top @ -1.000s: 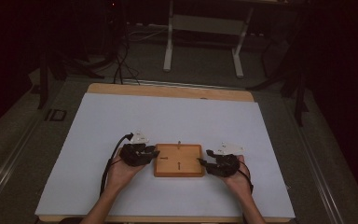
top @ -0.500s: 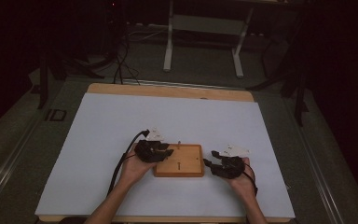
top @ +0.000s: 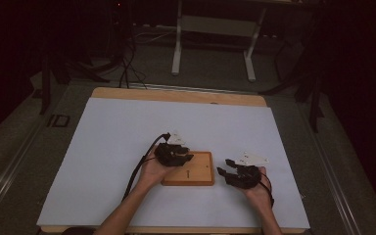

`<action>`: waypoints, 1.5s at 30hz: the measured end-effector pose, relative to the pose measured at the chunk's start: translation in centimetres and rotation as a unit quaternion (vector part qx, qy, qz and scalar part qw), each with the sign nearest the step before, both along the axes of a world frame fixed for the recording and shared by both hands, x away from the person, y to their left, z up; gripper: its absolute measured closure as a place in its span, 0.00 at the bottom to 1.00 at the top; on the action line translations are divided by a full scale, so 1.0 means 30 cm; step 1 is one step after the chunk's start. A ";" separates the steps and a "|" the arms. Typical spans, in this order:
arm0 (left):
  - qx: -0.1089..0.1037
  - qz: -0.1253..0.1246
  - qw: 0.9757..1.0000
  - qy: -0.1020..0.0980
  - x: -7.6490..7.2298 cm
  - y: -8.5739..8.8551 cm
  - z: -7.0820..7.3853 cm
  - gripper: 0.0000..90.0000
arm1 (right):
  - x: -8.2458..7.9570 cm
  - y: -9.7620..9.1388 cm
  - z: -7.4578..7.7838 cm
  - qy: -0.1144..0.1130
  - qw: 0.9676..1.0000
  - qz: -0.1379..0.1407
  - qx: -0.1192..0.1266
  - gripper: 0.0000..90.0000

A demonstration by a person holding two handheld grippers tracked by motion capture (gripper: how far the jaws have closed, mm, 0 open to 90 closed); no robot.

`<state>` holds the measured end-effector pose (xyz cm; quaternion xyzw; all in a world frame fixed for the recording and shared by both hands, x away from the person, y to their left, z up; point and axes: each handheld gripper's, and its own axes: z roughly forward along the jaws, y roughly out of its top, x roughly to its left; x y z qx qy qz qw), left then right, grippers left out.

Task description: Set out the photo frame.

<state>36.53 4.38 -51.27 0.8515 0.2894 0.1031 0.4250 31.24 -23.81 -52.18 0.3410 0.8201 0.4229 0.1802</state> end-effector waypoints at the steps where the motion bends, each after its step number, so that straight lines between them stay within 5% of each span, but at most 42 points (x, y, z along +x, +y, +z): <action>1: 0.002 0.001 1.000 0.000 0.003 -0.002 -0.002 0.73 | 0.000 0.000 0.000 0.000 1.000 0.000 0.000 0.55; 16: -0.012 0.009 1.000 0.005 0.027 0.004 -0.018 0.93 | -0.001 0.007 -0.006 0.001 1.000 0.007 -0.004 0.55; 26: -0.019 -0.001 1.000 0.007 0.036 0.014 -0.023 0.93 | 0.001 0.010 -0.012 0.003 1.000 0.010 -0.005 0.55; 45: -0.043 -0.016 0.997 0.055 0.084 0.036 -0.023 0.94 | -0.012 0.025 -0.010 -0.001 0.999 0.044 -0.011 0.54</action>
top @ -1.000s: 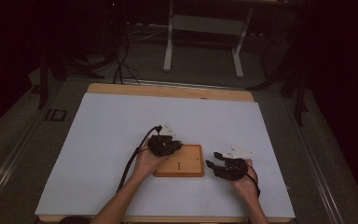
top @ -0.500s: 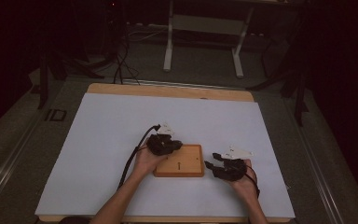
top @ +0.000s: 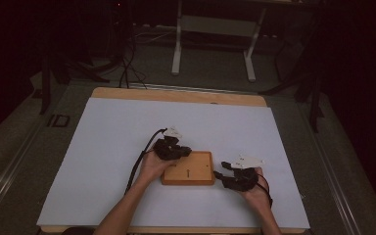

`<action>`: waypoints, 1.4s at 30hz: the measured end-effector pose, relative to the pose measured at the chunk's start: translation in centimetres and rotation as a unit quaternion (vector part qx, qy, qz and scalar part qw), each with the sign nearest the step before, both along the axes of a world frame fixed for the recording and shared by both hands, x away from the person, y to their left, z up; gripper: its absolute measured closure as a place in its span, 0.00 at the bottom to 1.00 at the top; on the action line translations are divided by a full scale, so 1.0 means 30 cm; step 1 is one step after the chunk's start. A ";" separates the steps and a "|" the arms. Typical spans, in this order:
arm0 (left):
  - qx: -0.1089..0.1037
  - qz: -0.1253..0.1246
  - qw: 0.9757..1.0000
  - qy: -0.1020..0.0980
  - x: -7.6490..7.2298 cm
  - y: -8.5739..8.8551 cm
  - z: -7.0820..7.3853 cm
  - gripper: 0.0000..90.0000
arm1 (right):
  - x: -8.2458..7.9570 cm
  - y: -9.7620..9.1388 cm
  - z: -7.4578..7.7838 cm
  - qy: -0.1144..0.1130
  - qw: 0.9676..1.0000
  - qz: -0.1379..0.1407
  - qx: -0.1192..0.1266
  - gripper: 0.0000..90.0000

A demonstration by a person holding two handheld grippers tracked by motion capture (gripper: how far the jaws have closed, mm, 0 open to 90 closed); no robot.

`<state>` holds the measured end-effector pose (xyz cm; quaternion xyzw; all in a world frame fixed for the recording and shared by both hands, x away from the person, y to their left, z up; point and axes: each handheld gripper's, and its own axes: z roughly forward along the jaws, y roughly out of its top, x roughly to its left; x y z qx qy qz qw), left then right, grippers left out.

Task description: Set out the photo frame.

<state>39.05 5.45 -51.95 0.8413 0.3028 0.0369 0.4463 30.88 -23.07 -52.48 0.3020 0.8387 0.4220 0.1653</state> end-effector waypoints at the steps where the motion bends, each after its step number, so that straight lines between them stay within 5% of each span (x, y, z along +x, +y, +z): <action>1: -0.002 0.001 1.000 0.005 0.004 0.000 0.001 0.94 | 0.000 0.000 0.000 -0.001 1.000 0.001 0.000 0.54; 31: -0.026 -0.008 0.998 0.063 0.061 0.014 0.001 0.94 | -0.028 -0.028 0.006 0.003 0.999 0.035 0.000 0.58; 42: -0.031 -0.008 0.997 0.074 0.080 0.015 0.001 0.94 | -0.040 -0.018 -0.005 0.014 0.997 0.077 -0.006 0.56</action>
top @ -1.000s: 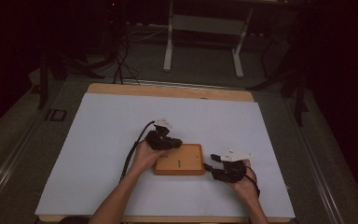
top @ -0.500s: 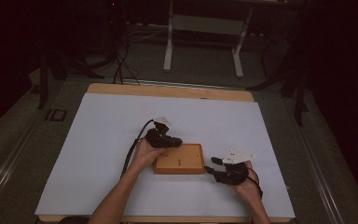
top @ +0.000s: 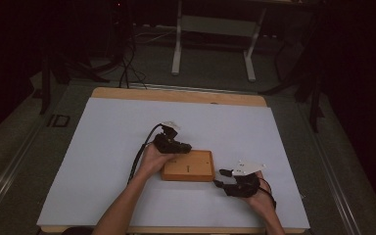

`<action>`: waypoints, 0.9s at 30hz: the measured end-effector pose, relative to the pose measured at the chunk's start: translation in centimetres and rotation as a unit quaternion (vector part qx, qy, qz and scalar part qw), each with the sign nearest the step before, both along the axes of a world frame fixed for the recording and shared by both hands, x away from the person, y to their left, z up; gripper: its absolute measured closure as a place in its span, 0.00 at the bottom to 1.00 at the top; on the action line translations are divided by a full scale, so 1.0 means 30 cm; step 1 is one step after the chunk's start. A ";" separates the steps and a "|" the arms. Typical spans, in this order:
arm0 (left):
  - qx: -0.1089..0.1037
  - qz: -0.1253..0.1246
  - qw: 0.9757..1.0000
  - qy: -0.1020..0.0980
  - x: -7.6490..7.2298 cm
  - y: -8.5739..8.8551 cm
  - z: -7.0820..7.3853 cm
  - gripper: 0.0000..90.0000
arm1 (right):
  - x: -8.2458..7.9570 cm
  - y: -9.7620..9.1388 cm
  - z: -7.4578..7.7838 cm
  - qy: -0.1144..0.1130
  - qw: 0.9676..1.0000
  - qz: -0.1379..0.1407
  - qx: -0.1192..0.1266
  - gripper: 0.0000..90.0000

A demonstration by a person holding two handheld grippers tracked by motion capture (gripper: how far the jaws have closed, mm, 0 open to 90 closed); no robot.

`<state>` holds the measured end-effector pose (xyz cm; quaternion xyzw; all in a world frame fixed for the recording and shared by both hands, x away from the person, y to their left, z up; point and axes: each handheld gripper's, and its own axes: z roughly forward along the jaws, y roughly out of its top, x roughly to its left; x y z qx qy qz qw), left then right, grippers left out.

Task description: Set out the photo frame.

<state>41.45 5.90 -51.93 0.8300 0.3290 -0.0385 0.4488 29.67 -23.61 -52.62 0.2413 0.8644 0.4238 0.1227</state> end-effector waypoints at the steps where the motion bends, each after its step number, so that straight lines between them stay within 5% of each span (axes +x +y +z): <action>1: 0.000 0.000 1.000 0.000 0.000 -0.001 0.000 0.94 | -0.001 0.007 -0.003 -0.002 1.000 0.005 -0.004 0.55; 18: 0.000 -0.002 1.000 0.008 0.019 -0.005 0.002 0.94 | 0.036 0.079 -0.052 -0.047 0.997 -0.010 -0.053 0.47; 27: 0.009 -0.011 1.000 0.002 0.014 -0.007 0.013 0.95 | 0.028 0.086 -0.024 -0.063 0.997 -0.021 -0.031 0.44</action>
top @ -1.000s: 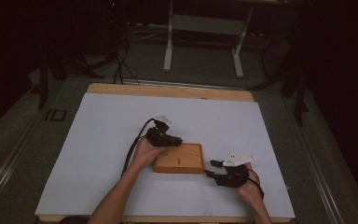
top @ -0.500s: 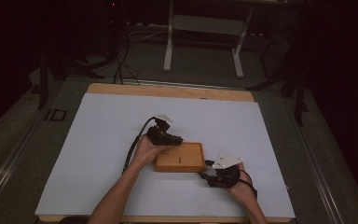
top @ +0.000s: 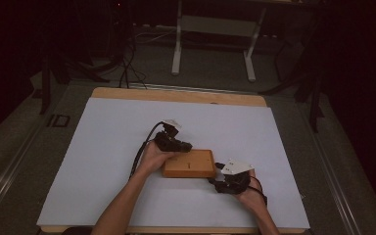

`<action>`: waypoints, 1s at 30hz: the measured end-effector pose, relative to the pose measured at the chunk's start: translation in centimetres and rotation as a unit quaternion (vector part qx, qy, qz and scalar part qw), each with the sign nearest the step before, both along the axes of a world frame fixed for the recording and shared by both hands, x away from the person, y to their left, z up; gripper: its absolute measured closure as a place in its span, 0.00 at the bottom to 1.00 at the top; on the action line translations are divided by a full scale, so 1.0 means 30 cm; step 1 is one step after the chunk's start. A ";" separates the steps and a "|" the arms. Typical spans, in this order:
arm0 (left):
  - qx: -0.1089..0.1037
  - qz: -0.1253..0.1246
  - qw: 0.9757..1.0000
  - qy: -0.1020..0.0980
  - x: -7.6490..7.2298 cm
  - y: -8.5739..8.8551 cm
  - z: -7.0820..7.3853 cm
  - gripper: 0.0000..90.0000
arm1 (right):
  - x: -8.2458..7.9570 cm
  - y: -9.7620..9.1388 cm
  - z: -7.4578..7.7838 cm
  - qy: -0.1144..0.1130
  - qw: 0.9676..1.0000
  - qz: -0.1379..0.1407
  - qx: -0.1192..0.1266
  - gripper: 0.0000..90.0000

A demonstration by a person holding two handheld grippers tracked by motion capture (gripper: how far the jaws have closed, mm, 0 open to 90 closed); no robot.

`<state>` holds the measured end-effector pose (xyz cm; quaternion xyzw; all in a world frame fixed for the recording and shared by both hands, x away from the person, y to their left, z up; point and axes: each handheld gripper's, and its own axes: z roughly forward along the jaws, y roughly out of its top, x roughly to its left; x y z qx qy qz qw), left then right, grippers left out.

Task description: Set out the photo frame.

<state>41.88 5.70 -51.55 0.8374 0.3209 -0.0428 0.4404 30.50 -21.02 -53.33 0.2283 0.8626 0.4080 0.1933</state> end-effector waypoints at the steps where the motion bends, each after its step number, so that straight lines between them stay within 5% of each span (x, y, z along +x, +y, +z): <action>1: 0.002 -0.002 1.000 0.001 -0.002 0.001 0.002 0.95 | -0.003 0.000 0.007 -0.002 1.000 0.001 0.004 0.44; 10: -0.010 -0.017 1.000 0.009 -0.018 0.024 0.006 0.95 | -0.025 0.006 0.030 -0.018 1.000 0.011 0.006 0.43; 22: -0.011 -0.040 0.999 0.025 -0.030 0.005 -0.007 0.94 | -0.032 0.035 0.031 -0.046 0.999 0.025 -0.015 0.30; 30: -0.018 -0.053 0.998 0.042 -0.036 -0.001 -0.013 0.94 | -0.040 0.052 0.036 -0.047 0.998 0.038 -0.011 0.32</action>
